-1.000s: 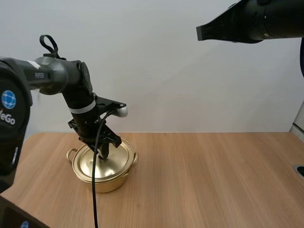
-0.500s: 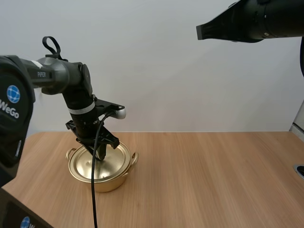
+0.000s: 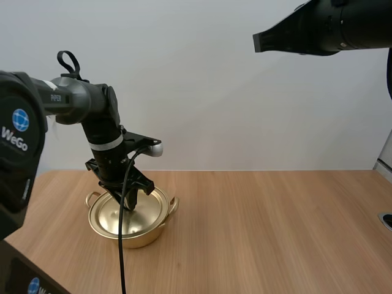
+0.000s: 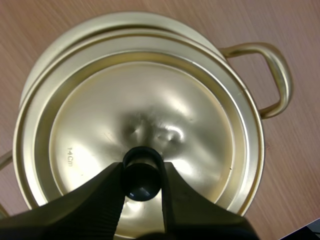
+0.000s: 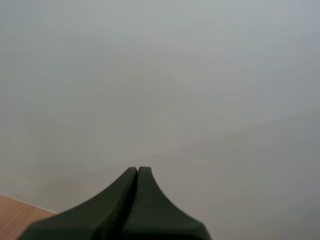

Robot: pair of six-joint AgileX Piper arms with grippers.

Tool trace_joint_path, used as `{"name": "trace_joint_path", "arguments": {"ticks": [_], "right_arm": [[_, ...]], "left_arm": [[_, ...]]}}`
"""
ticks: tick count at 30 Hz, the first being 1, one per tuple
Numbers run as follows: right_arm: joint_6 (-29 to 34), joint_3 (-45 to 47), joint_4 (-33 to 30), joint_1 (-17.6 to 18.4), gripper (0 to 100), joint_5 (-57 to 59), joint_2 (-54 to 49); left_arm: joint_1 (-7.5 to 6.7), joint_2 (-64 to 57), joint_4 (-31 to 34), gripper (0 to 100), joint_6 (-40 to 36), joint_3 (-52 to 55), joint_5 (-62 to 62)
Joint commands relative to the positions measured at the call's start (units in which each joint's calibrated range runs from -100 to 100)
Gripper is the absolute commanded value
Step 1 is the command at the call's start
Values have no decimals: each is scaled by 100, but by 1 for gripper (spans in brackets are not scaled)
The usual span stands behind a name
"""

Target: Open the pot, put the car inside, and close it

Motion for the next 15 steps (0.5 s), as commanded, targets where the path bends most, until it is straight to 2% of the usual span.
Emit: {"name": "trace_joint_path", "arguments": {"ticks": [1,4,6,8,15], "right_arm": [[-5,9,-1,-6,0,-5,2],[-5,9,-1,-6,0,-5,2],[-5,9,-1,-6,0,-5,2],[-5,9,-1,-6,0,-5,2],[-3,9,44,-6,0,-5,2]], "left_arm": [[3,-1,8,46,-12,2,0],[3,-1,8,66,-30,2,0],[3,-1,8,83,-39,2,0],[3,-1,8,94,-33,2,0],[3,-1,20,97,-33,2,-97]]}}
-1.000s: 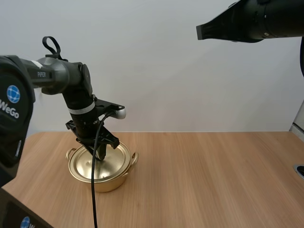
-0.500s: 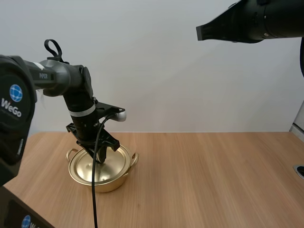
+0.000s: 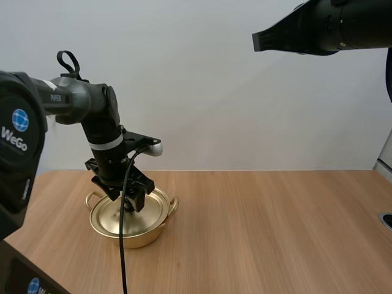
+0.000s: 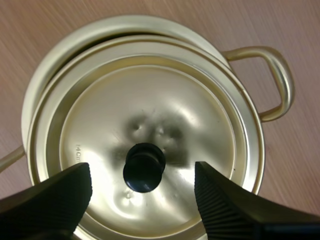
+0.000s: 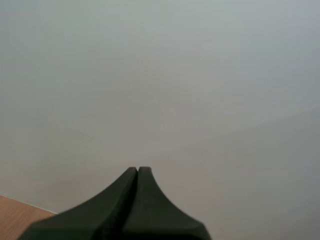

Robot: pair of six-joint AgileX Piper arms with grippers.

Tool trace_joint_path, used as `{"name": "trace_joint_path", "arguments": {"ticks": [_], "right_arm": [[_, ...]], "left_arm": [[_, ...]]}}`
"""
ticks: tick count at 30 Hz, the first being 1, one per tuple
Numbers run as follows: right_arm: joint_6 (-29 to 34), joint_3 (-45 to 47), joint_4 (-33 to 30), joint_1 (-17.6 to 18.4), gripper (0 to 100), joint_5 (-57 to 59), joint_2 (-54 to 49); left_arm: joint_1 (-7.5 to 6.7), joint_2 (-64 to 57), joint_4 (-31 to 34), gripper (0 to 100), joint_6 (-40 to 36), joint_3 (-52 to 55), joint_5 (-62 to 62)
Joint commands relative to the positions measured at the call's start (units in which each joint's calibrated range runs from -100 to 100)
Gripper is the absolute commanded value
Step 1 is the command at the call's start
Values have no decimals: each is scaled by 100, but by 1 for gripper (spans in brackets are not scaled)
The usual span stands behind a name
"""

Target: Open the pot, put the car inside, and close it

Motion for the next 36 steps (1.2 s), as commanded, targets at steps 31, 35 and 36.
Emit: {"name": "trace_joint_path", "arguments": {"ticks": [31,35,36], "right_arm": [[-445,9,-6,-6,0,59,2],[-455,9,-6,-6,0,59,2],[-455,9,-6,-6,0,59,2]], "left_arm": [[3,-3958,4,100,-1959,15,-6912],[53,-5044,4,100,-2466,228,-6912],[79,-5323,4,100,-2514,325,-6954]]}}
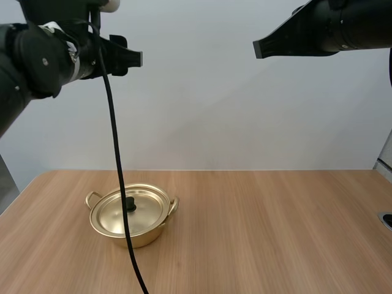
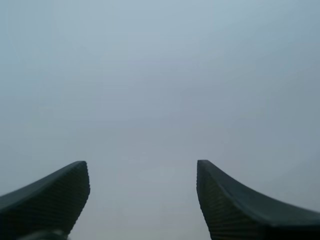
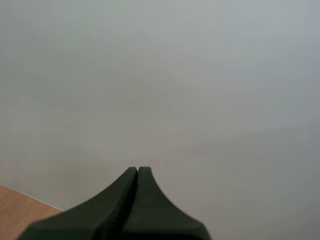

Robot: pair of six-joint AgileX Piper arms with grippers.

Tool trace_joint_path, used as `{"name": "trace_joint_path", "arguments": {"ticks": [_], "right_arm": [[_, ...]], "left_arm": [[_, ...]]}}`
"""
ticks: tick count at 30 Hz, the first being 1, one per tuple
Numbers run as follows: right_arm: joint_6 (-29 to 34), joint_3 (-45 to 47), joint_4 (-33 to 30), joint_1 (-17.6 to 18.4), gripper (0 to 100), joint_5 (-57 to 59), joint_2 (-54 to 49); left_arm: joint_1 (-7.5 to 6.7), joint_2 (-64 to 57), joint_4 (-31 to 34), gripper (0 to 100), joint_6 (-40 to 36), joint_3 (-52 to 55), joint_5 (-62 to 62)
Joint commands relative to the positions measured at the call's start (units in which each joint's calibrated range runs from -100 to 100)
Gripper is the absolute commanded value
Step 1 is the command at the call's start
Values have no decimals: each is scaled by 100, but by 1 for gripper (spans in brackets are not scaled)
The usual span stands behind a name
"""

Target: Open the pot, put the car inside, and close it

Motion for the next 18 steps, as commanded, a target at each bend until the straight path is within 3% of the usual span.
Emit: {"name": "trace_joint_path", "arguments": {"ticks": [1,5,18], "right_arm": [[-2,9,5,-6,0,-10,2],[-2,9,94,-6,0,-10,2],[7,9,134,-6,0,70,-764]], "left_arm": [[48,-1408,-2,100,-187,248,-141],[91,-2235,457,100,-140,1033,-630],[91,-2888,467,100,-135,3554,-375]]}}
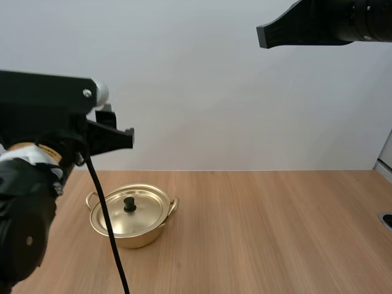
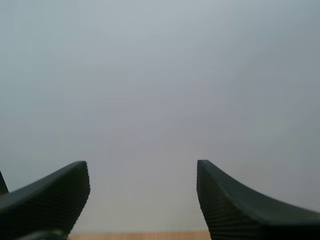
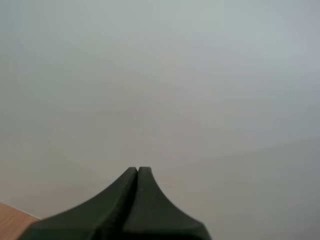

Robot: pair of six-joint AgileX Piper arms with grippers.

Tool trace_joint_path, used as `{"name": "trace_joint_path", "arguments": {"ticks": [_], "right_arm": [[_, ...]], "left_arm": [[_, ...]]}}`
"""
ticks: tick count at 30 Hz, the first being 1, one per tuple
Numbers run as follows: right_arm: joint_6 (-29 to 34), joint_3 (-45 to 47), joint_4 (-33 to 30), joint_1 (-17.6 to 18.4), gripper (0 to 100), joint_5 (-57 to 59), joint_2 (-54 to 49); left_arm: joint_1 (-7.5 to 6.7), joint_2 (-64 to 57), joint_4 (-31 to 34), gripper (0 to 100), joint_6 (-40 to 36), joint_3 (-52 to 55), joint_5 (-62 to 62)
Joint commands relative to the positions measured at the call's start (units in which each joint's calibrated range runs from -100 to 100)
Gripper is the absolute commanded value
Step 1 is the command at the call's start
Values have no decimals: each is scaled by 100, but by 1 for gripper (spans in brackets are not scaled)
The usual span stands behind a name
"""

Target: Open the pot, put the car inside, and close it

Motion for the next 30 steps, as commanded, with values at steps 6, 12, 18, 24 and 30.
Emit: {"name": "trace_joint_path", "arguments": {"ticks": [6,12,18,24,30], "right_arm": [[7,-3,-12,-6,0,456,-113],[17,-3,-35,-6,0,573,-127],[17,-3,317,-6,0,153,-127],[17,-3,287,-6,0,22,-127],[17,-3,296,53,0,-32,-127]], "left_arm": [[0,-5,0,100,-11,783,522],[0,-5,0,100,-446,783,540],[0,-5,0,94,-548,783,-16],[0,-193,0,71,-548,783,-2],[0,-790,0,70,-447,783,243]]}}
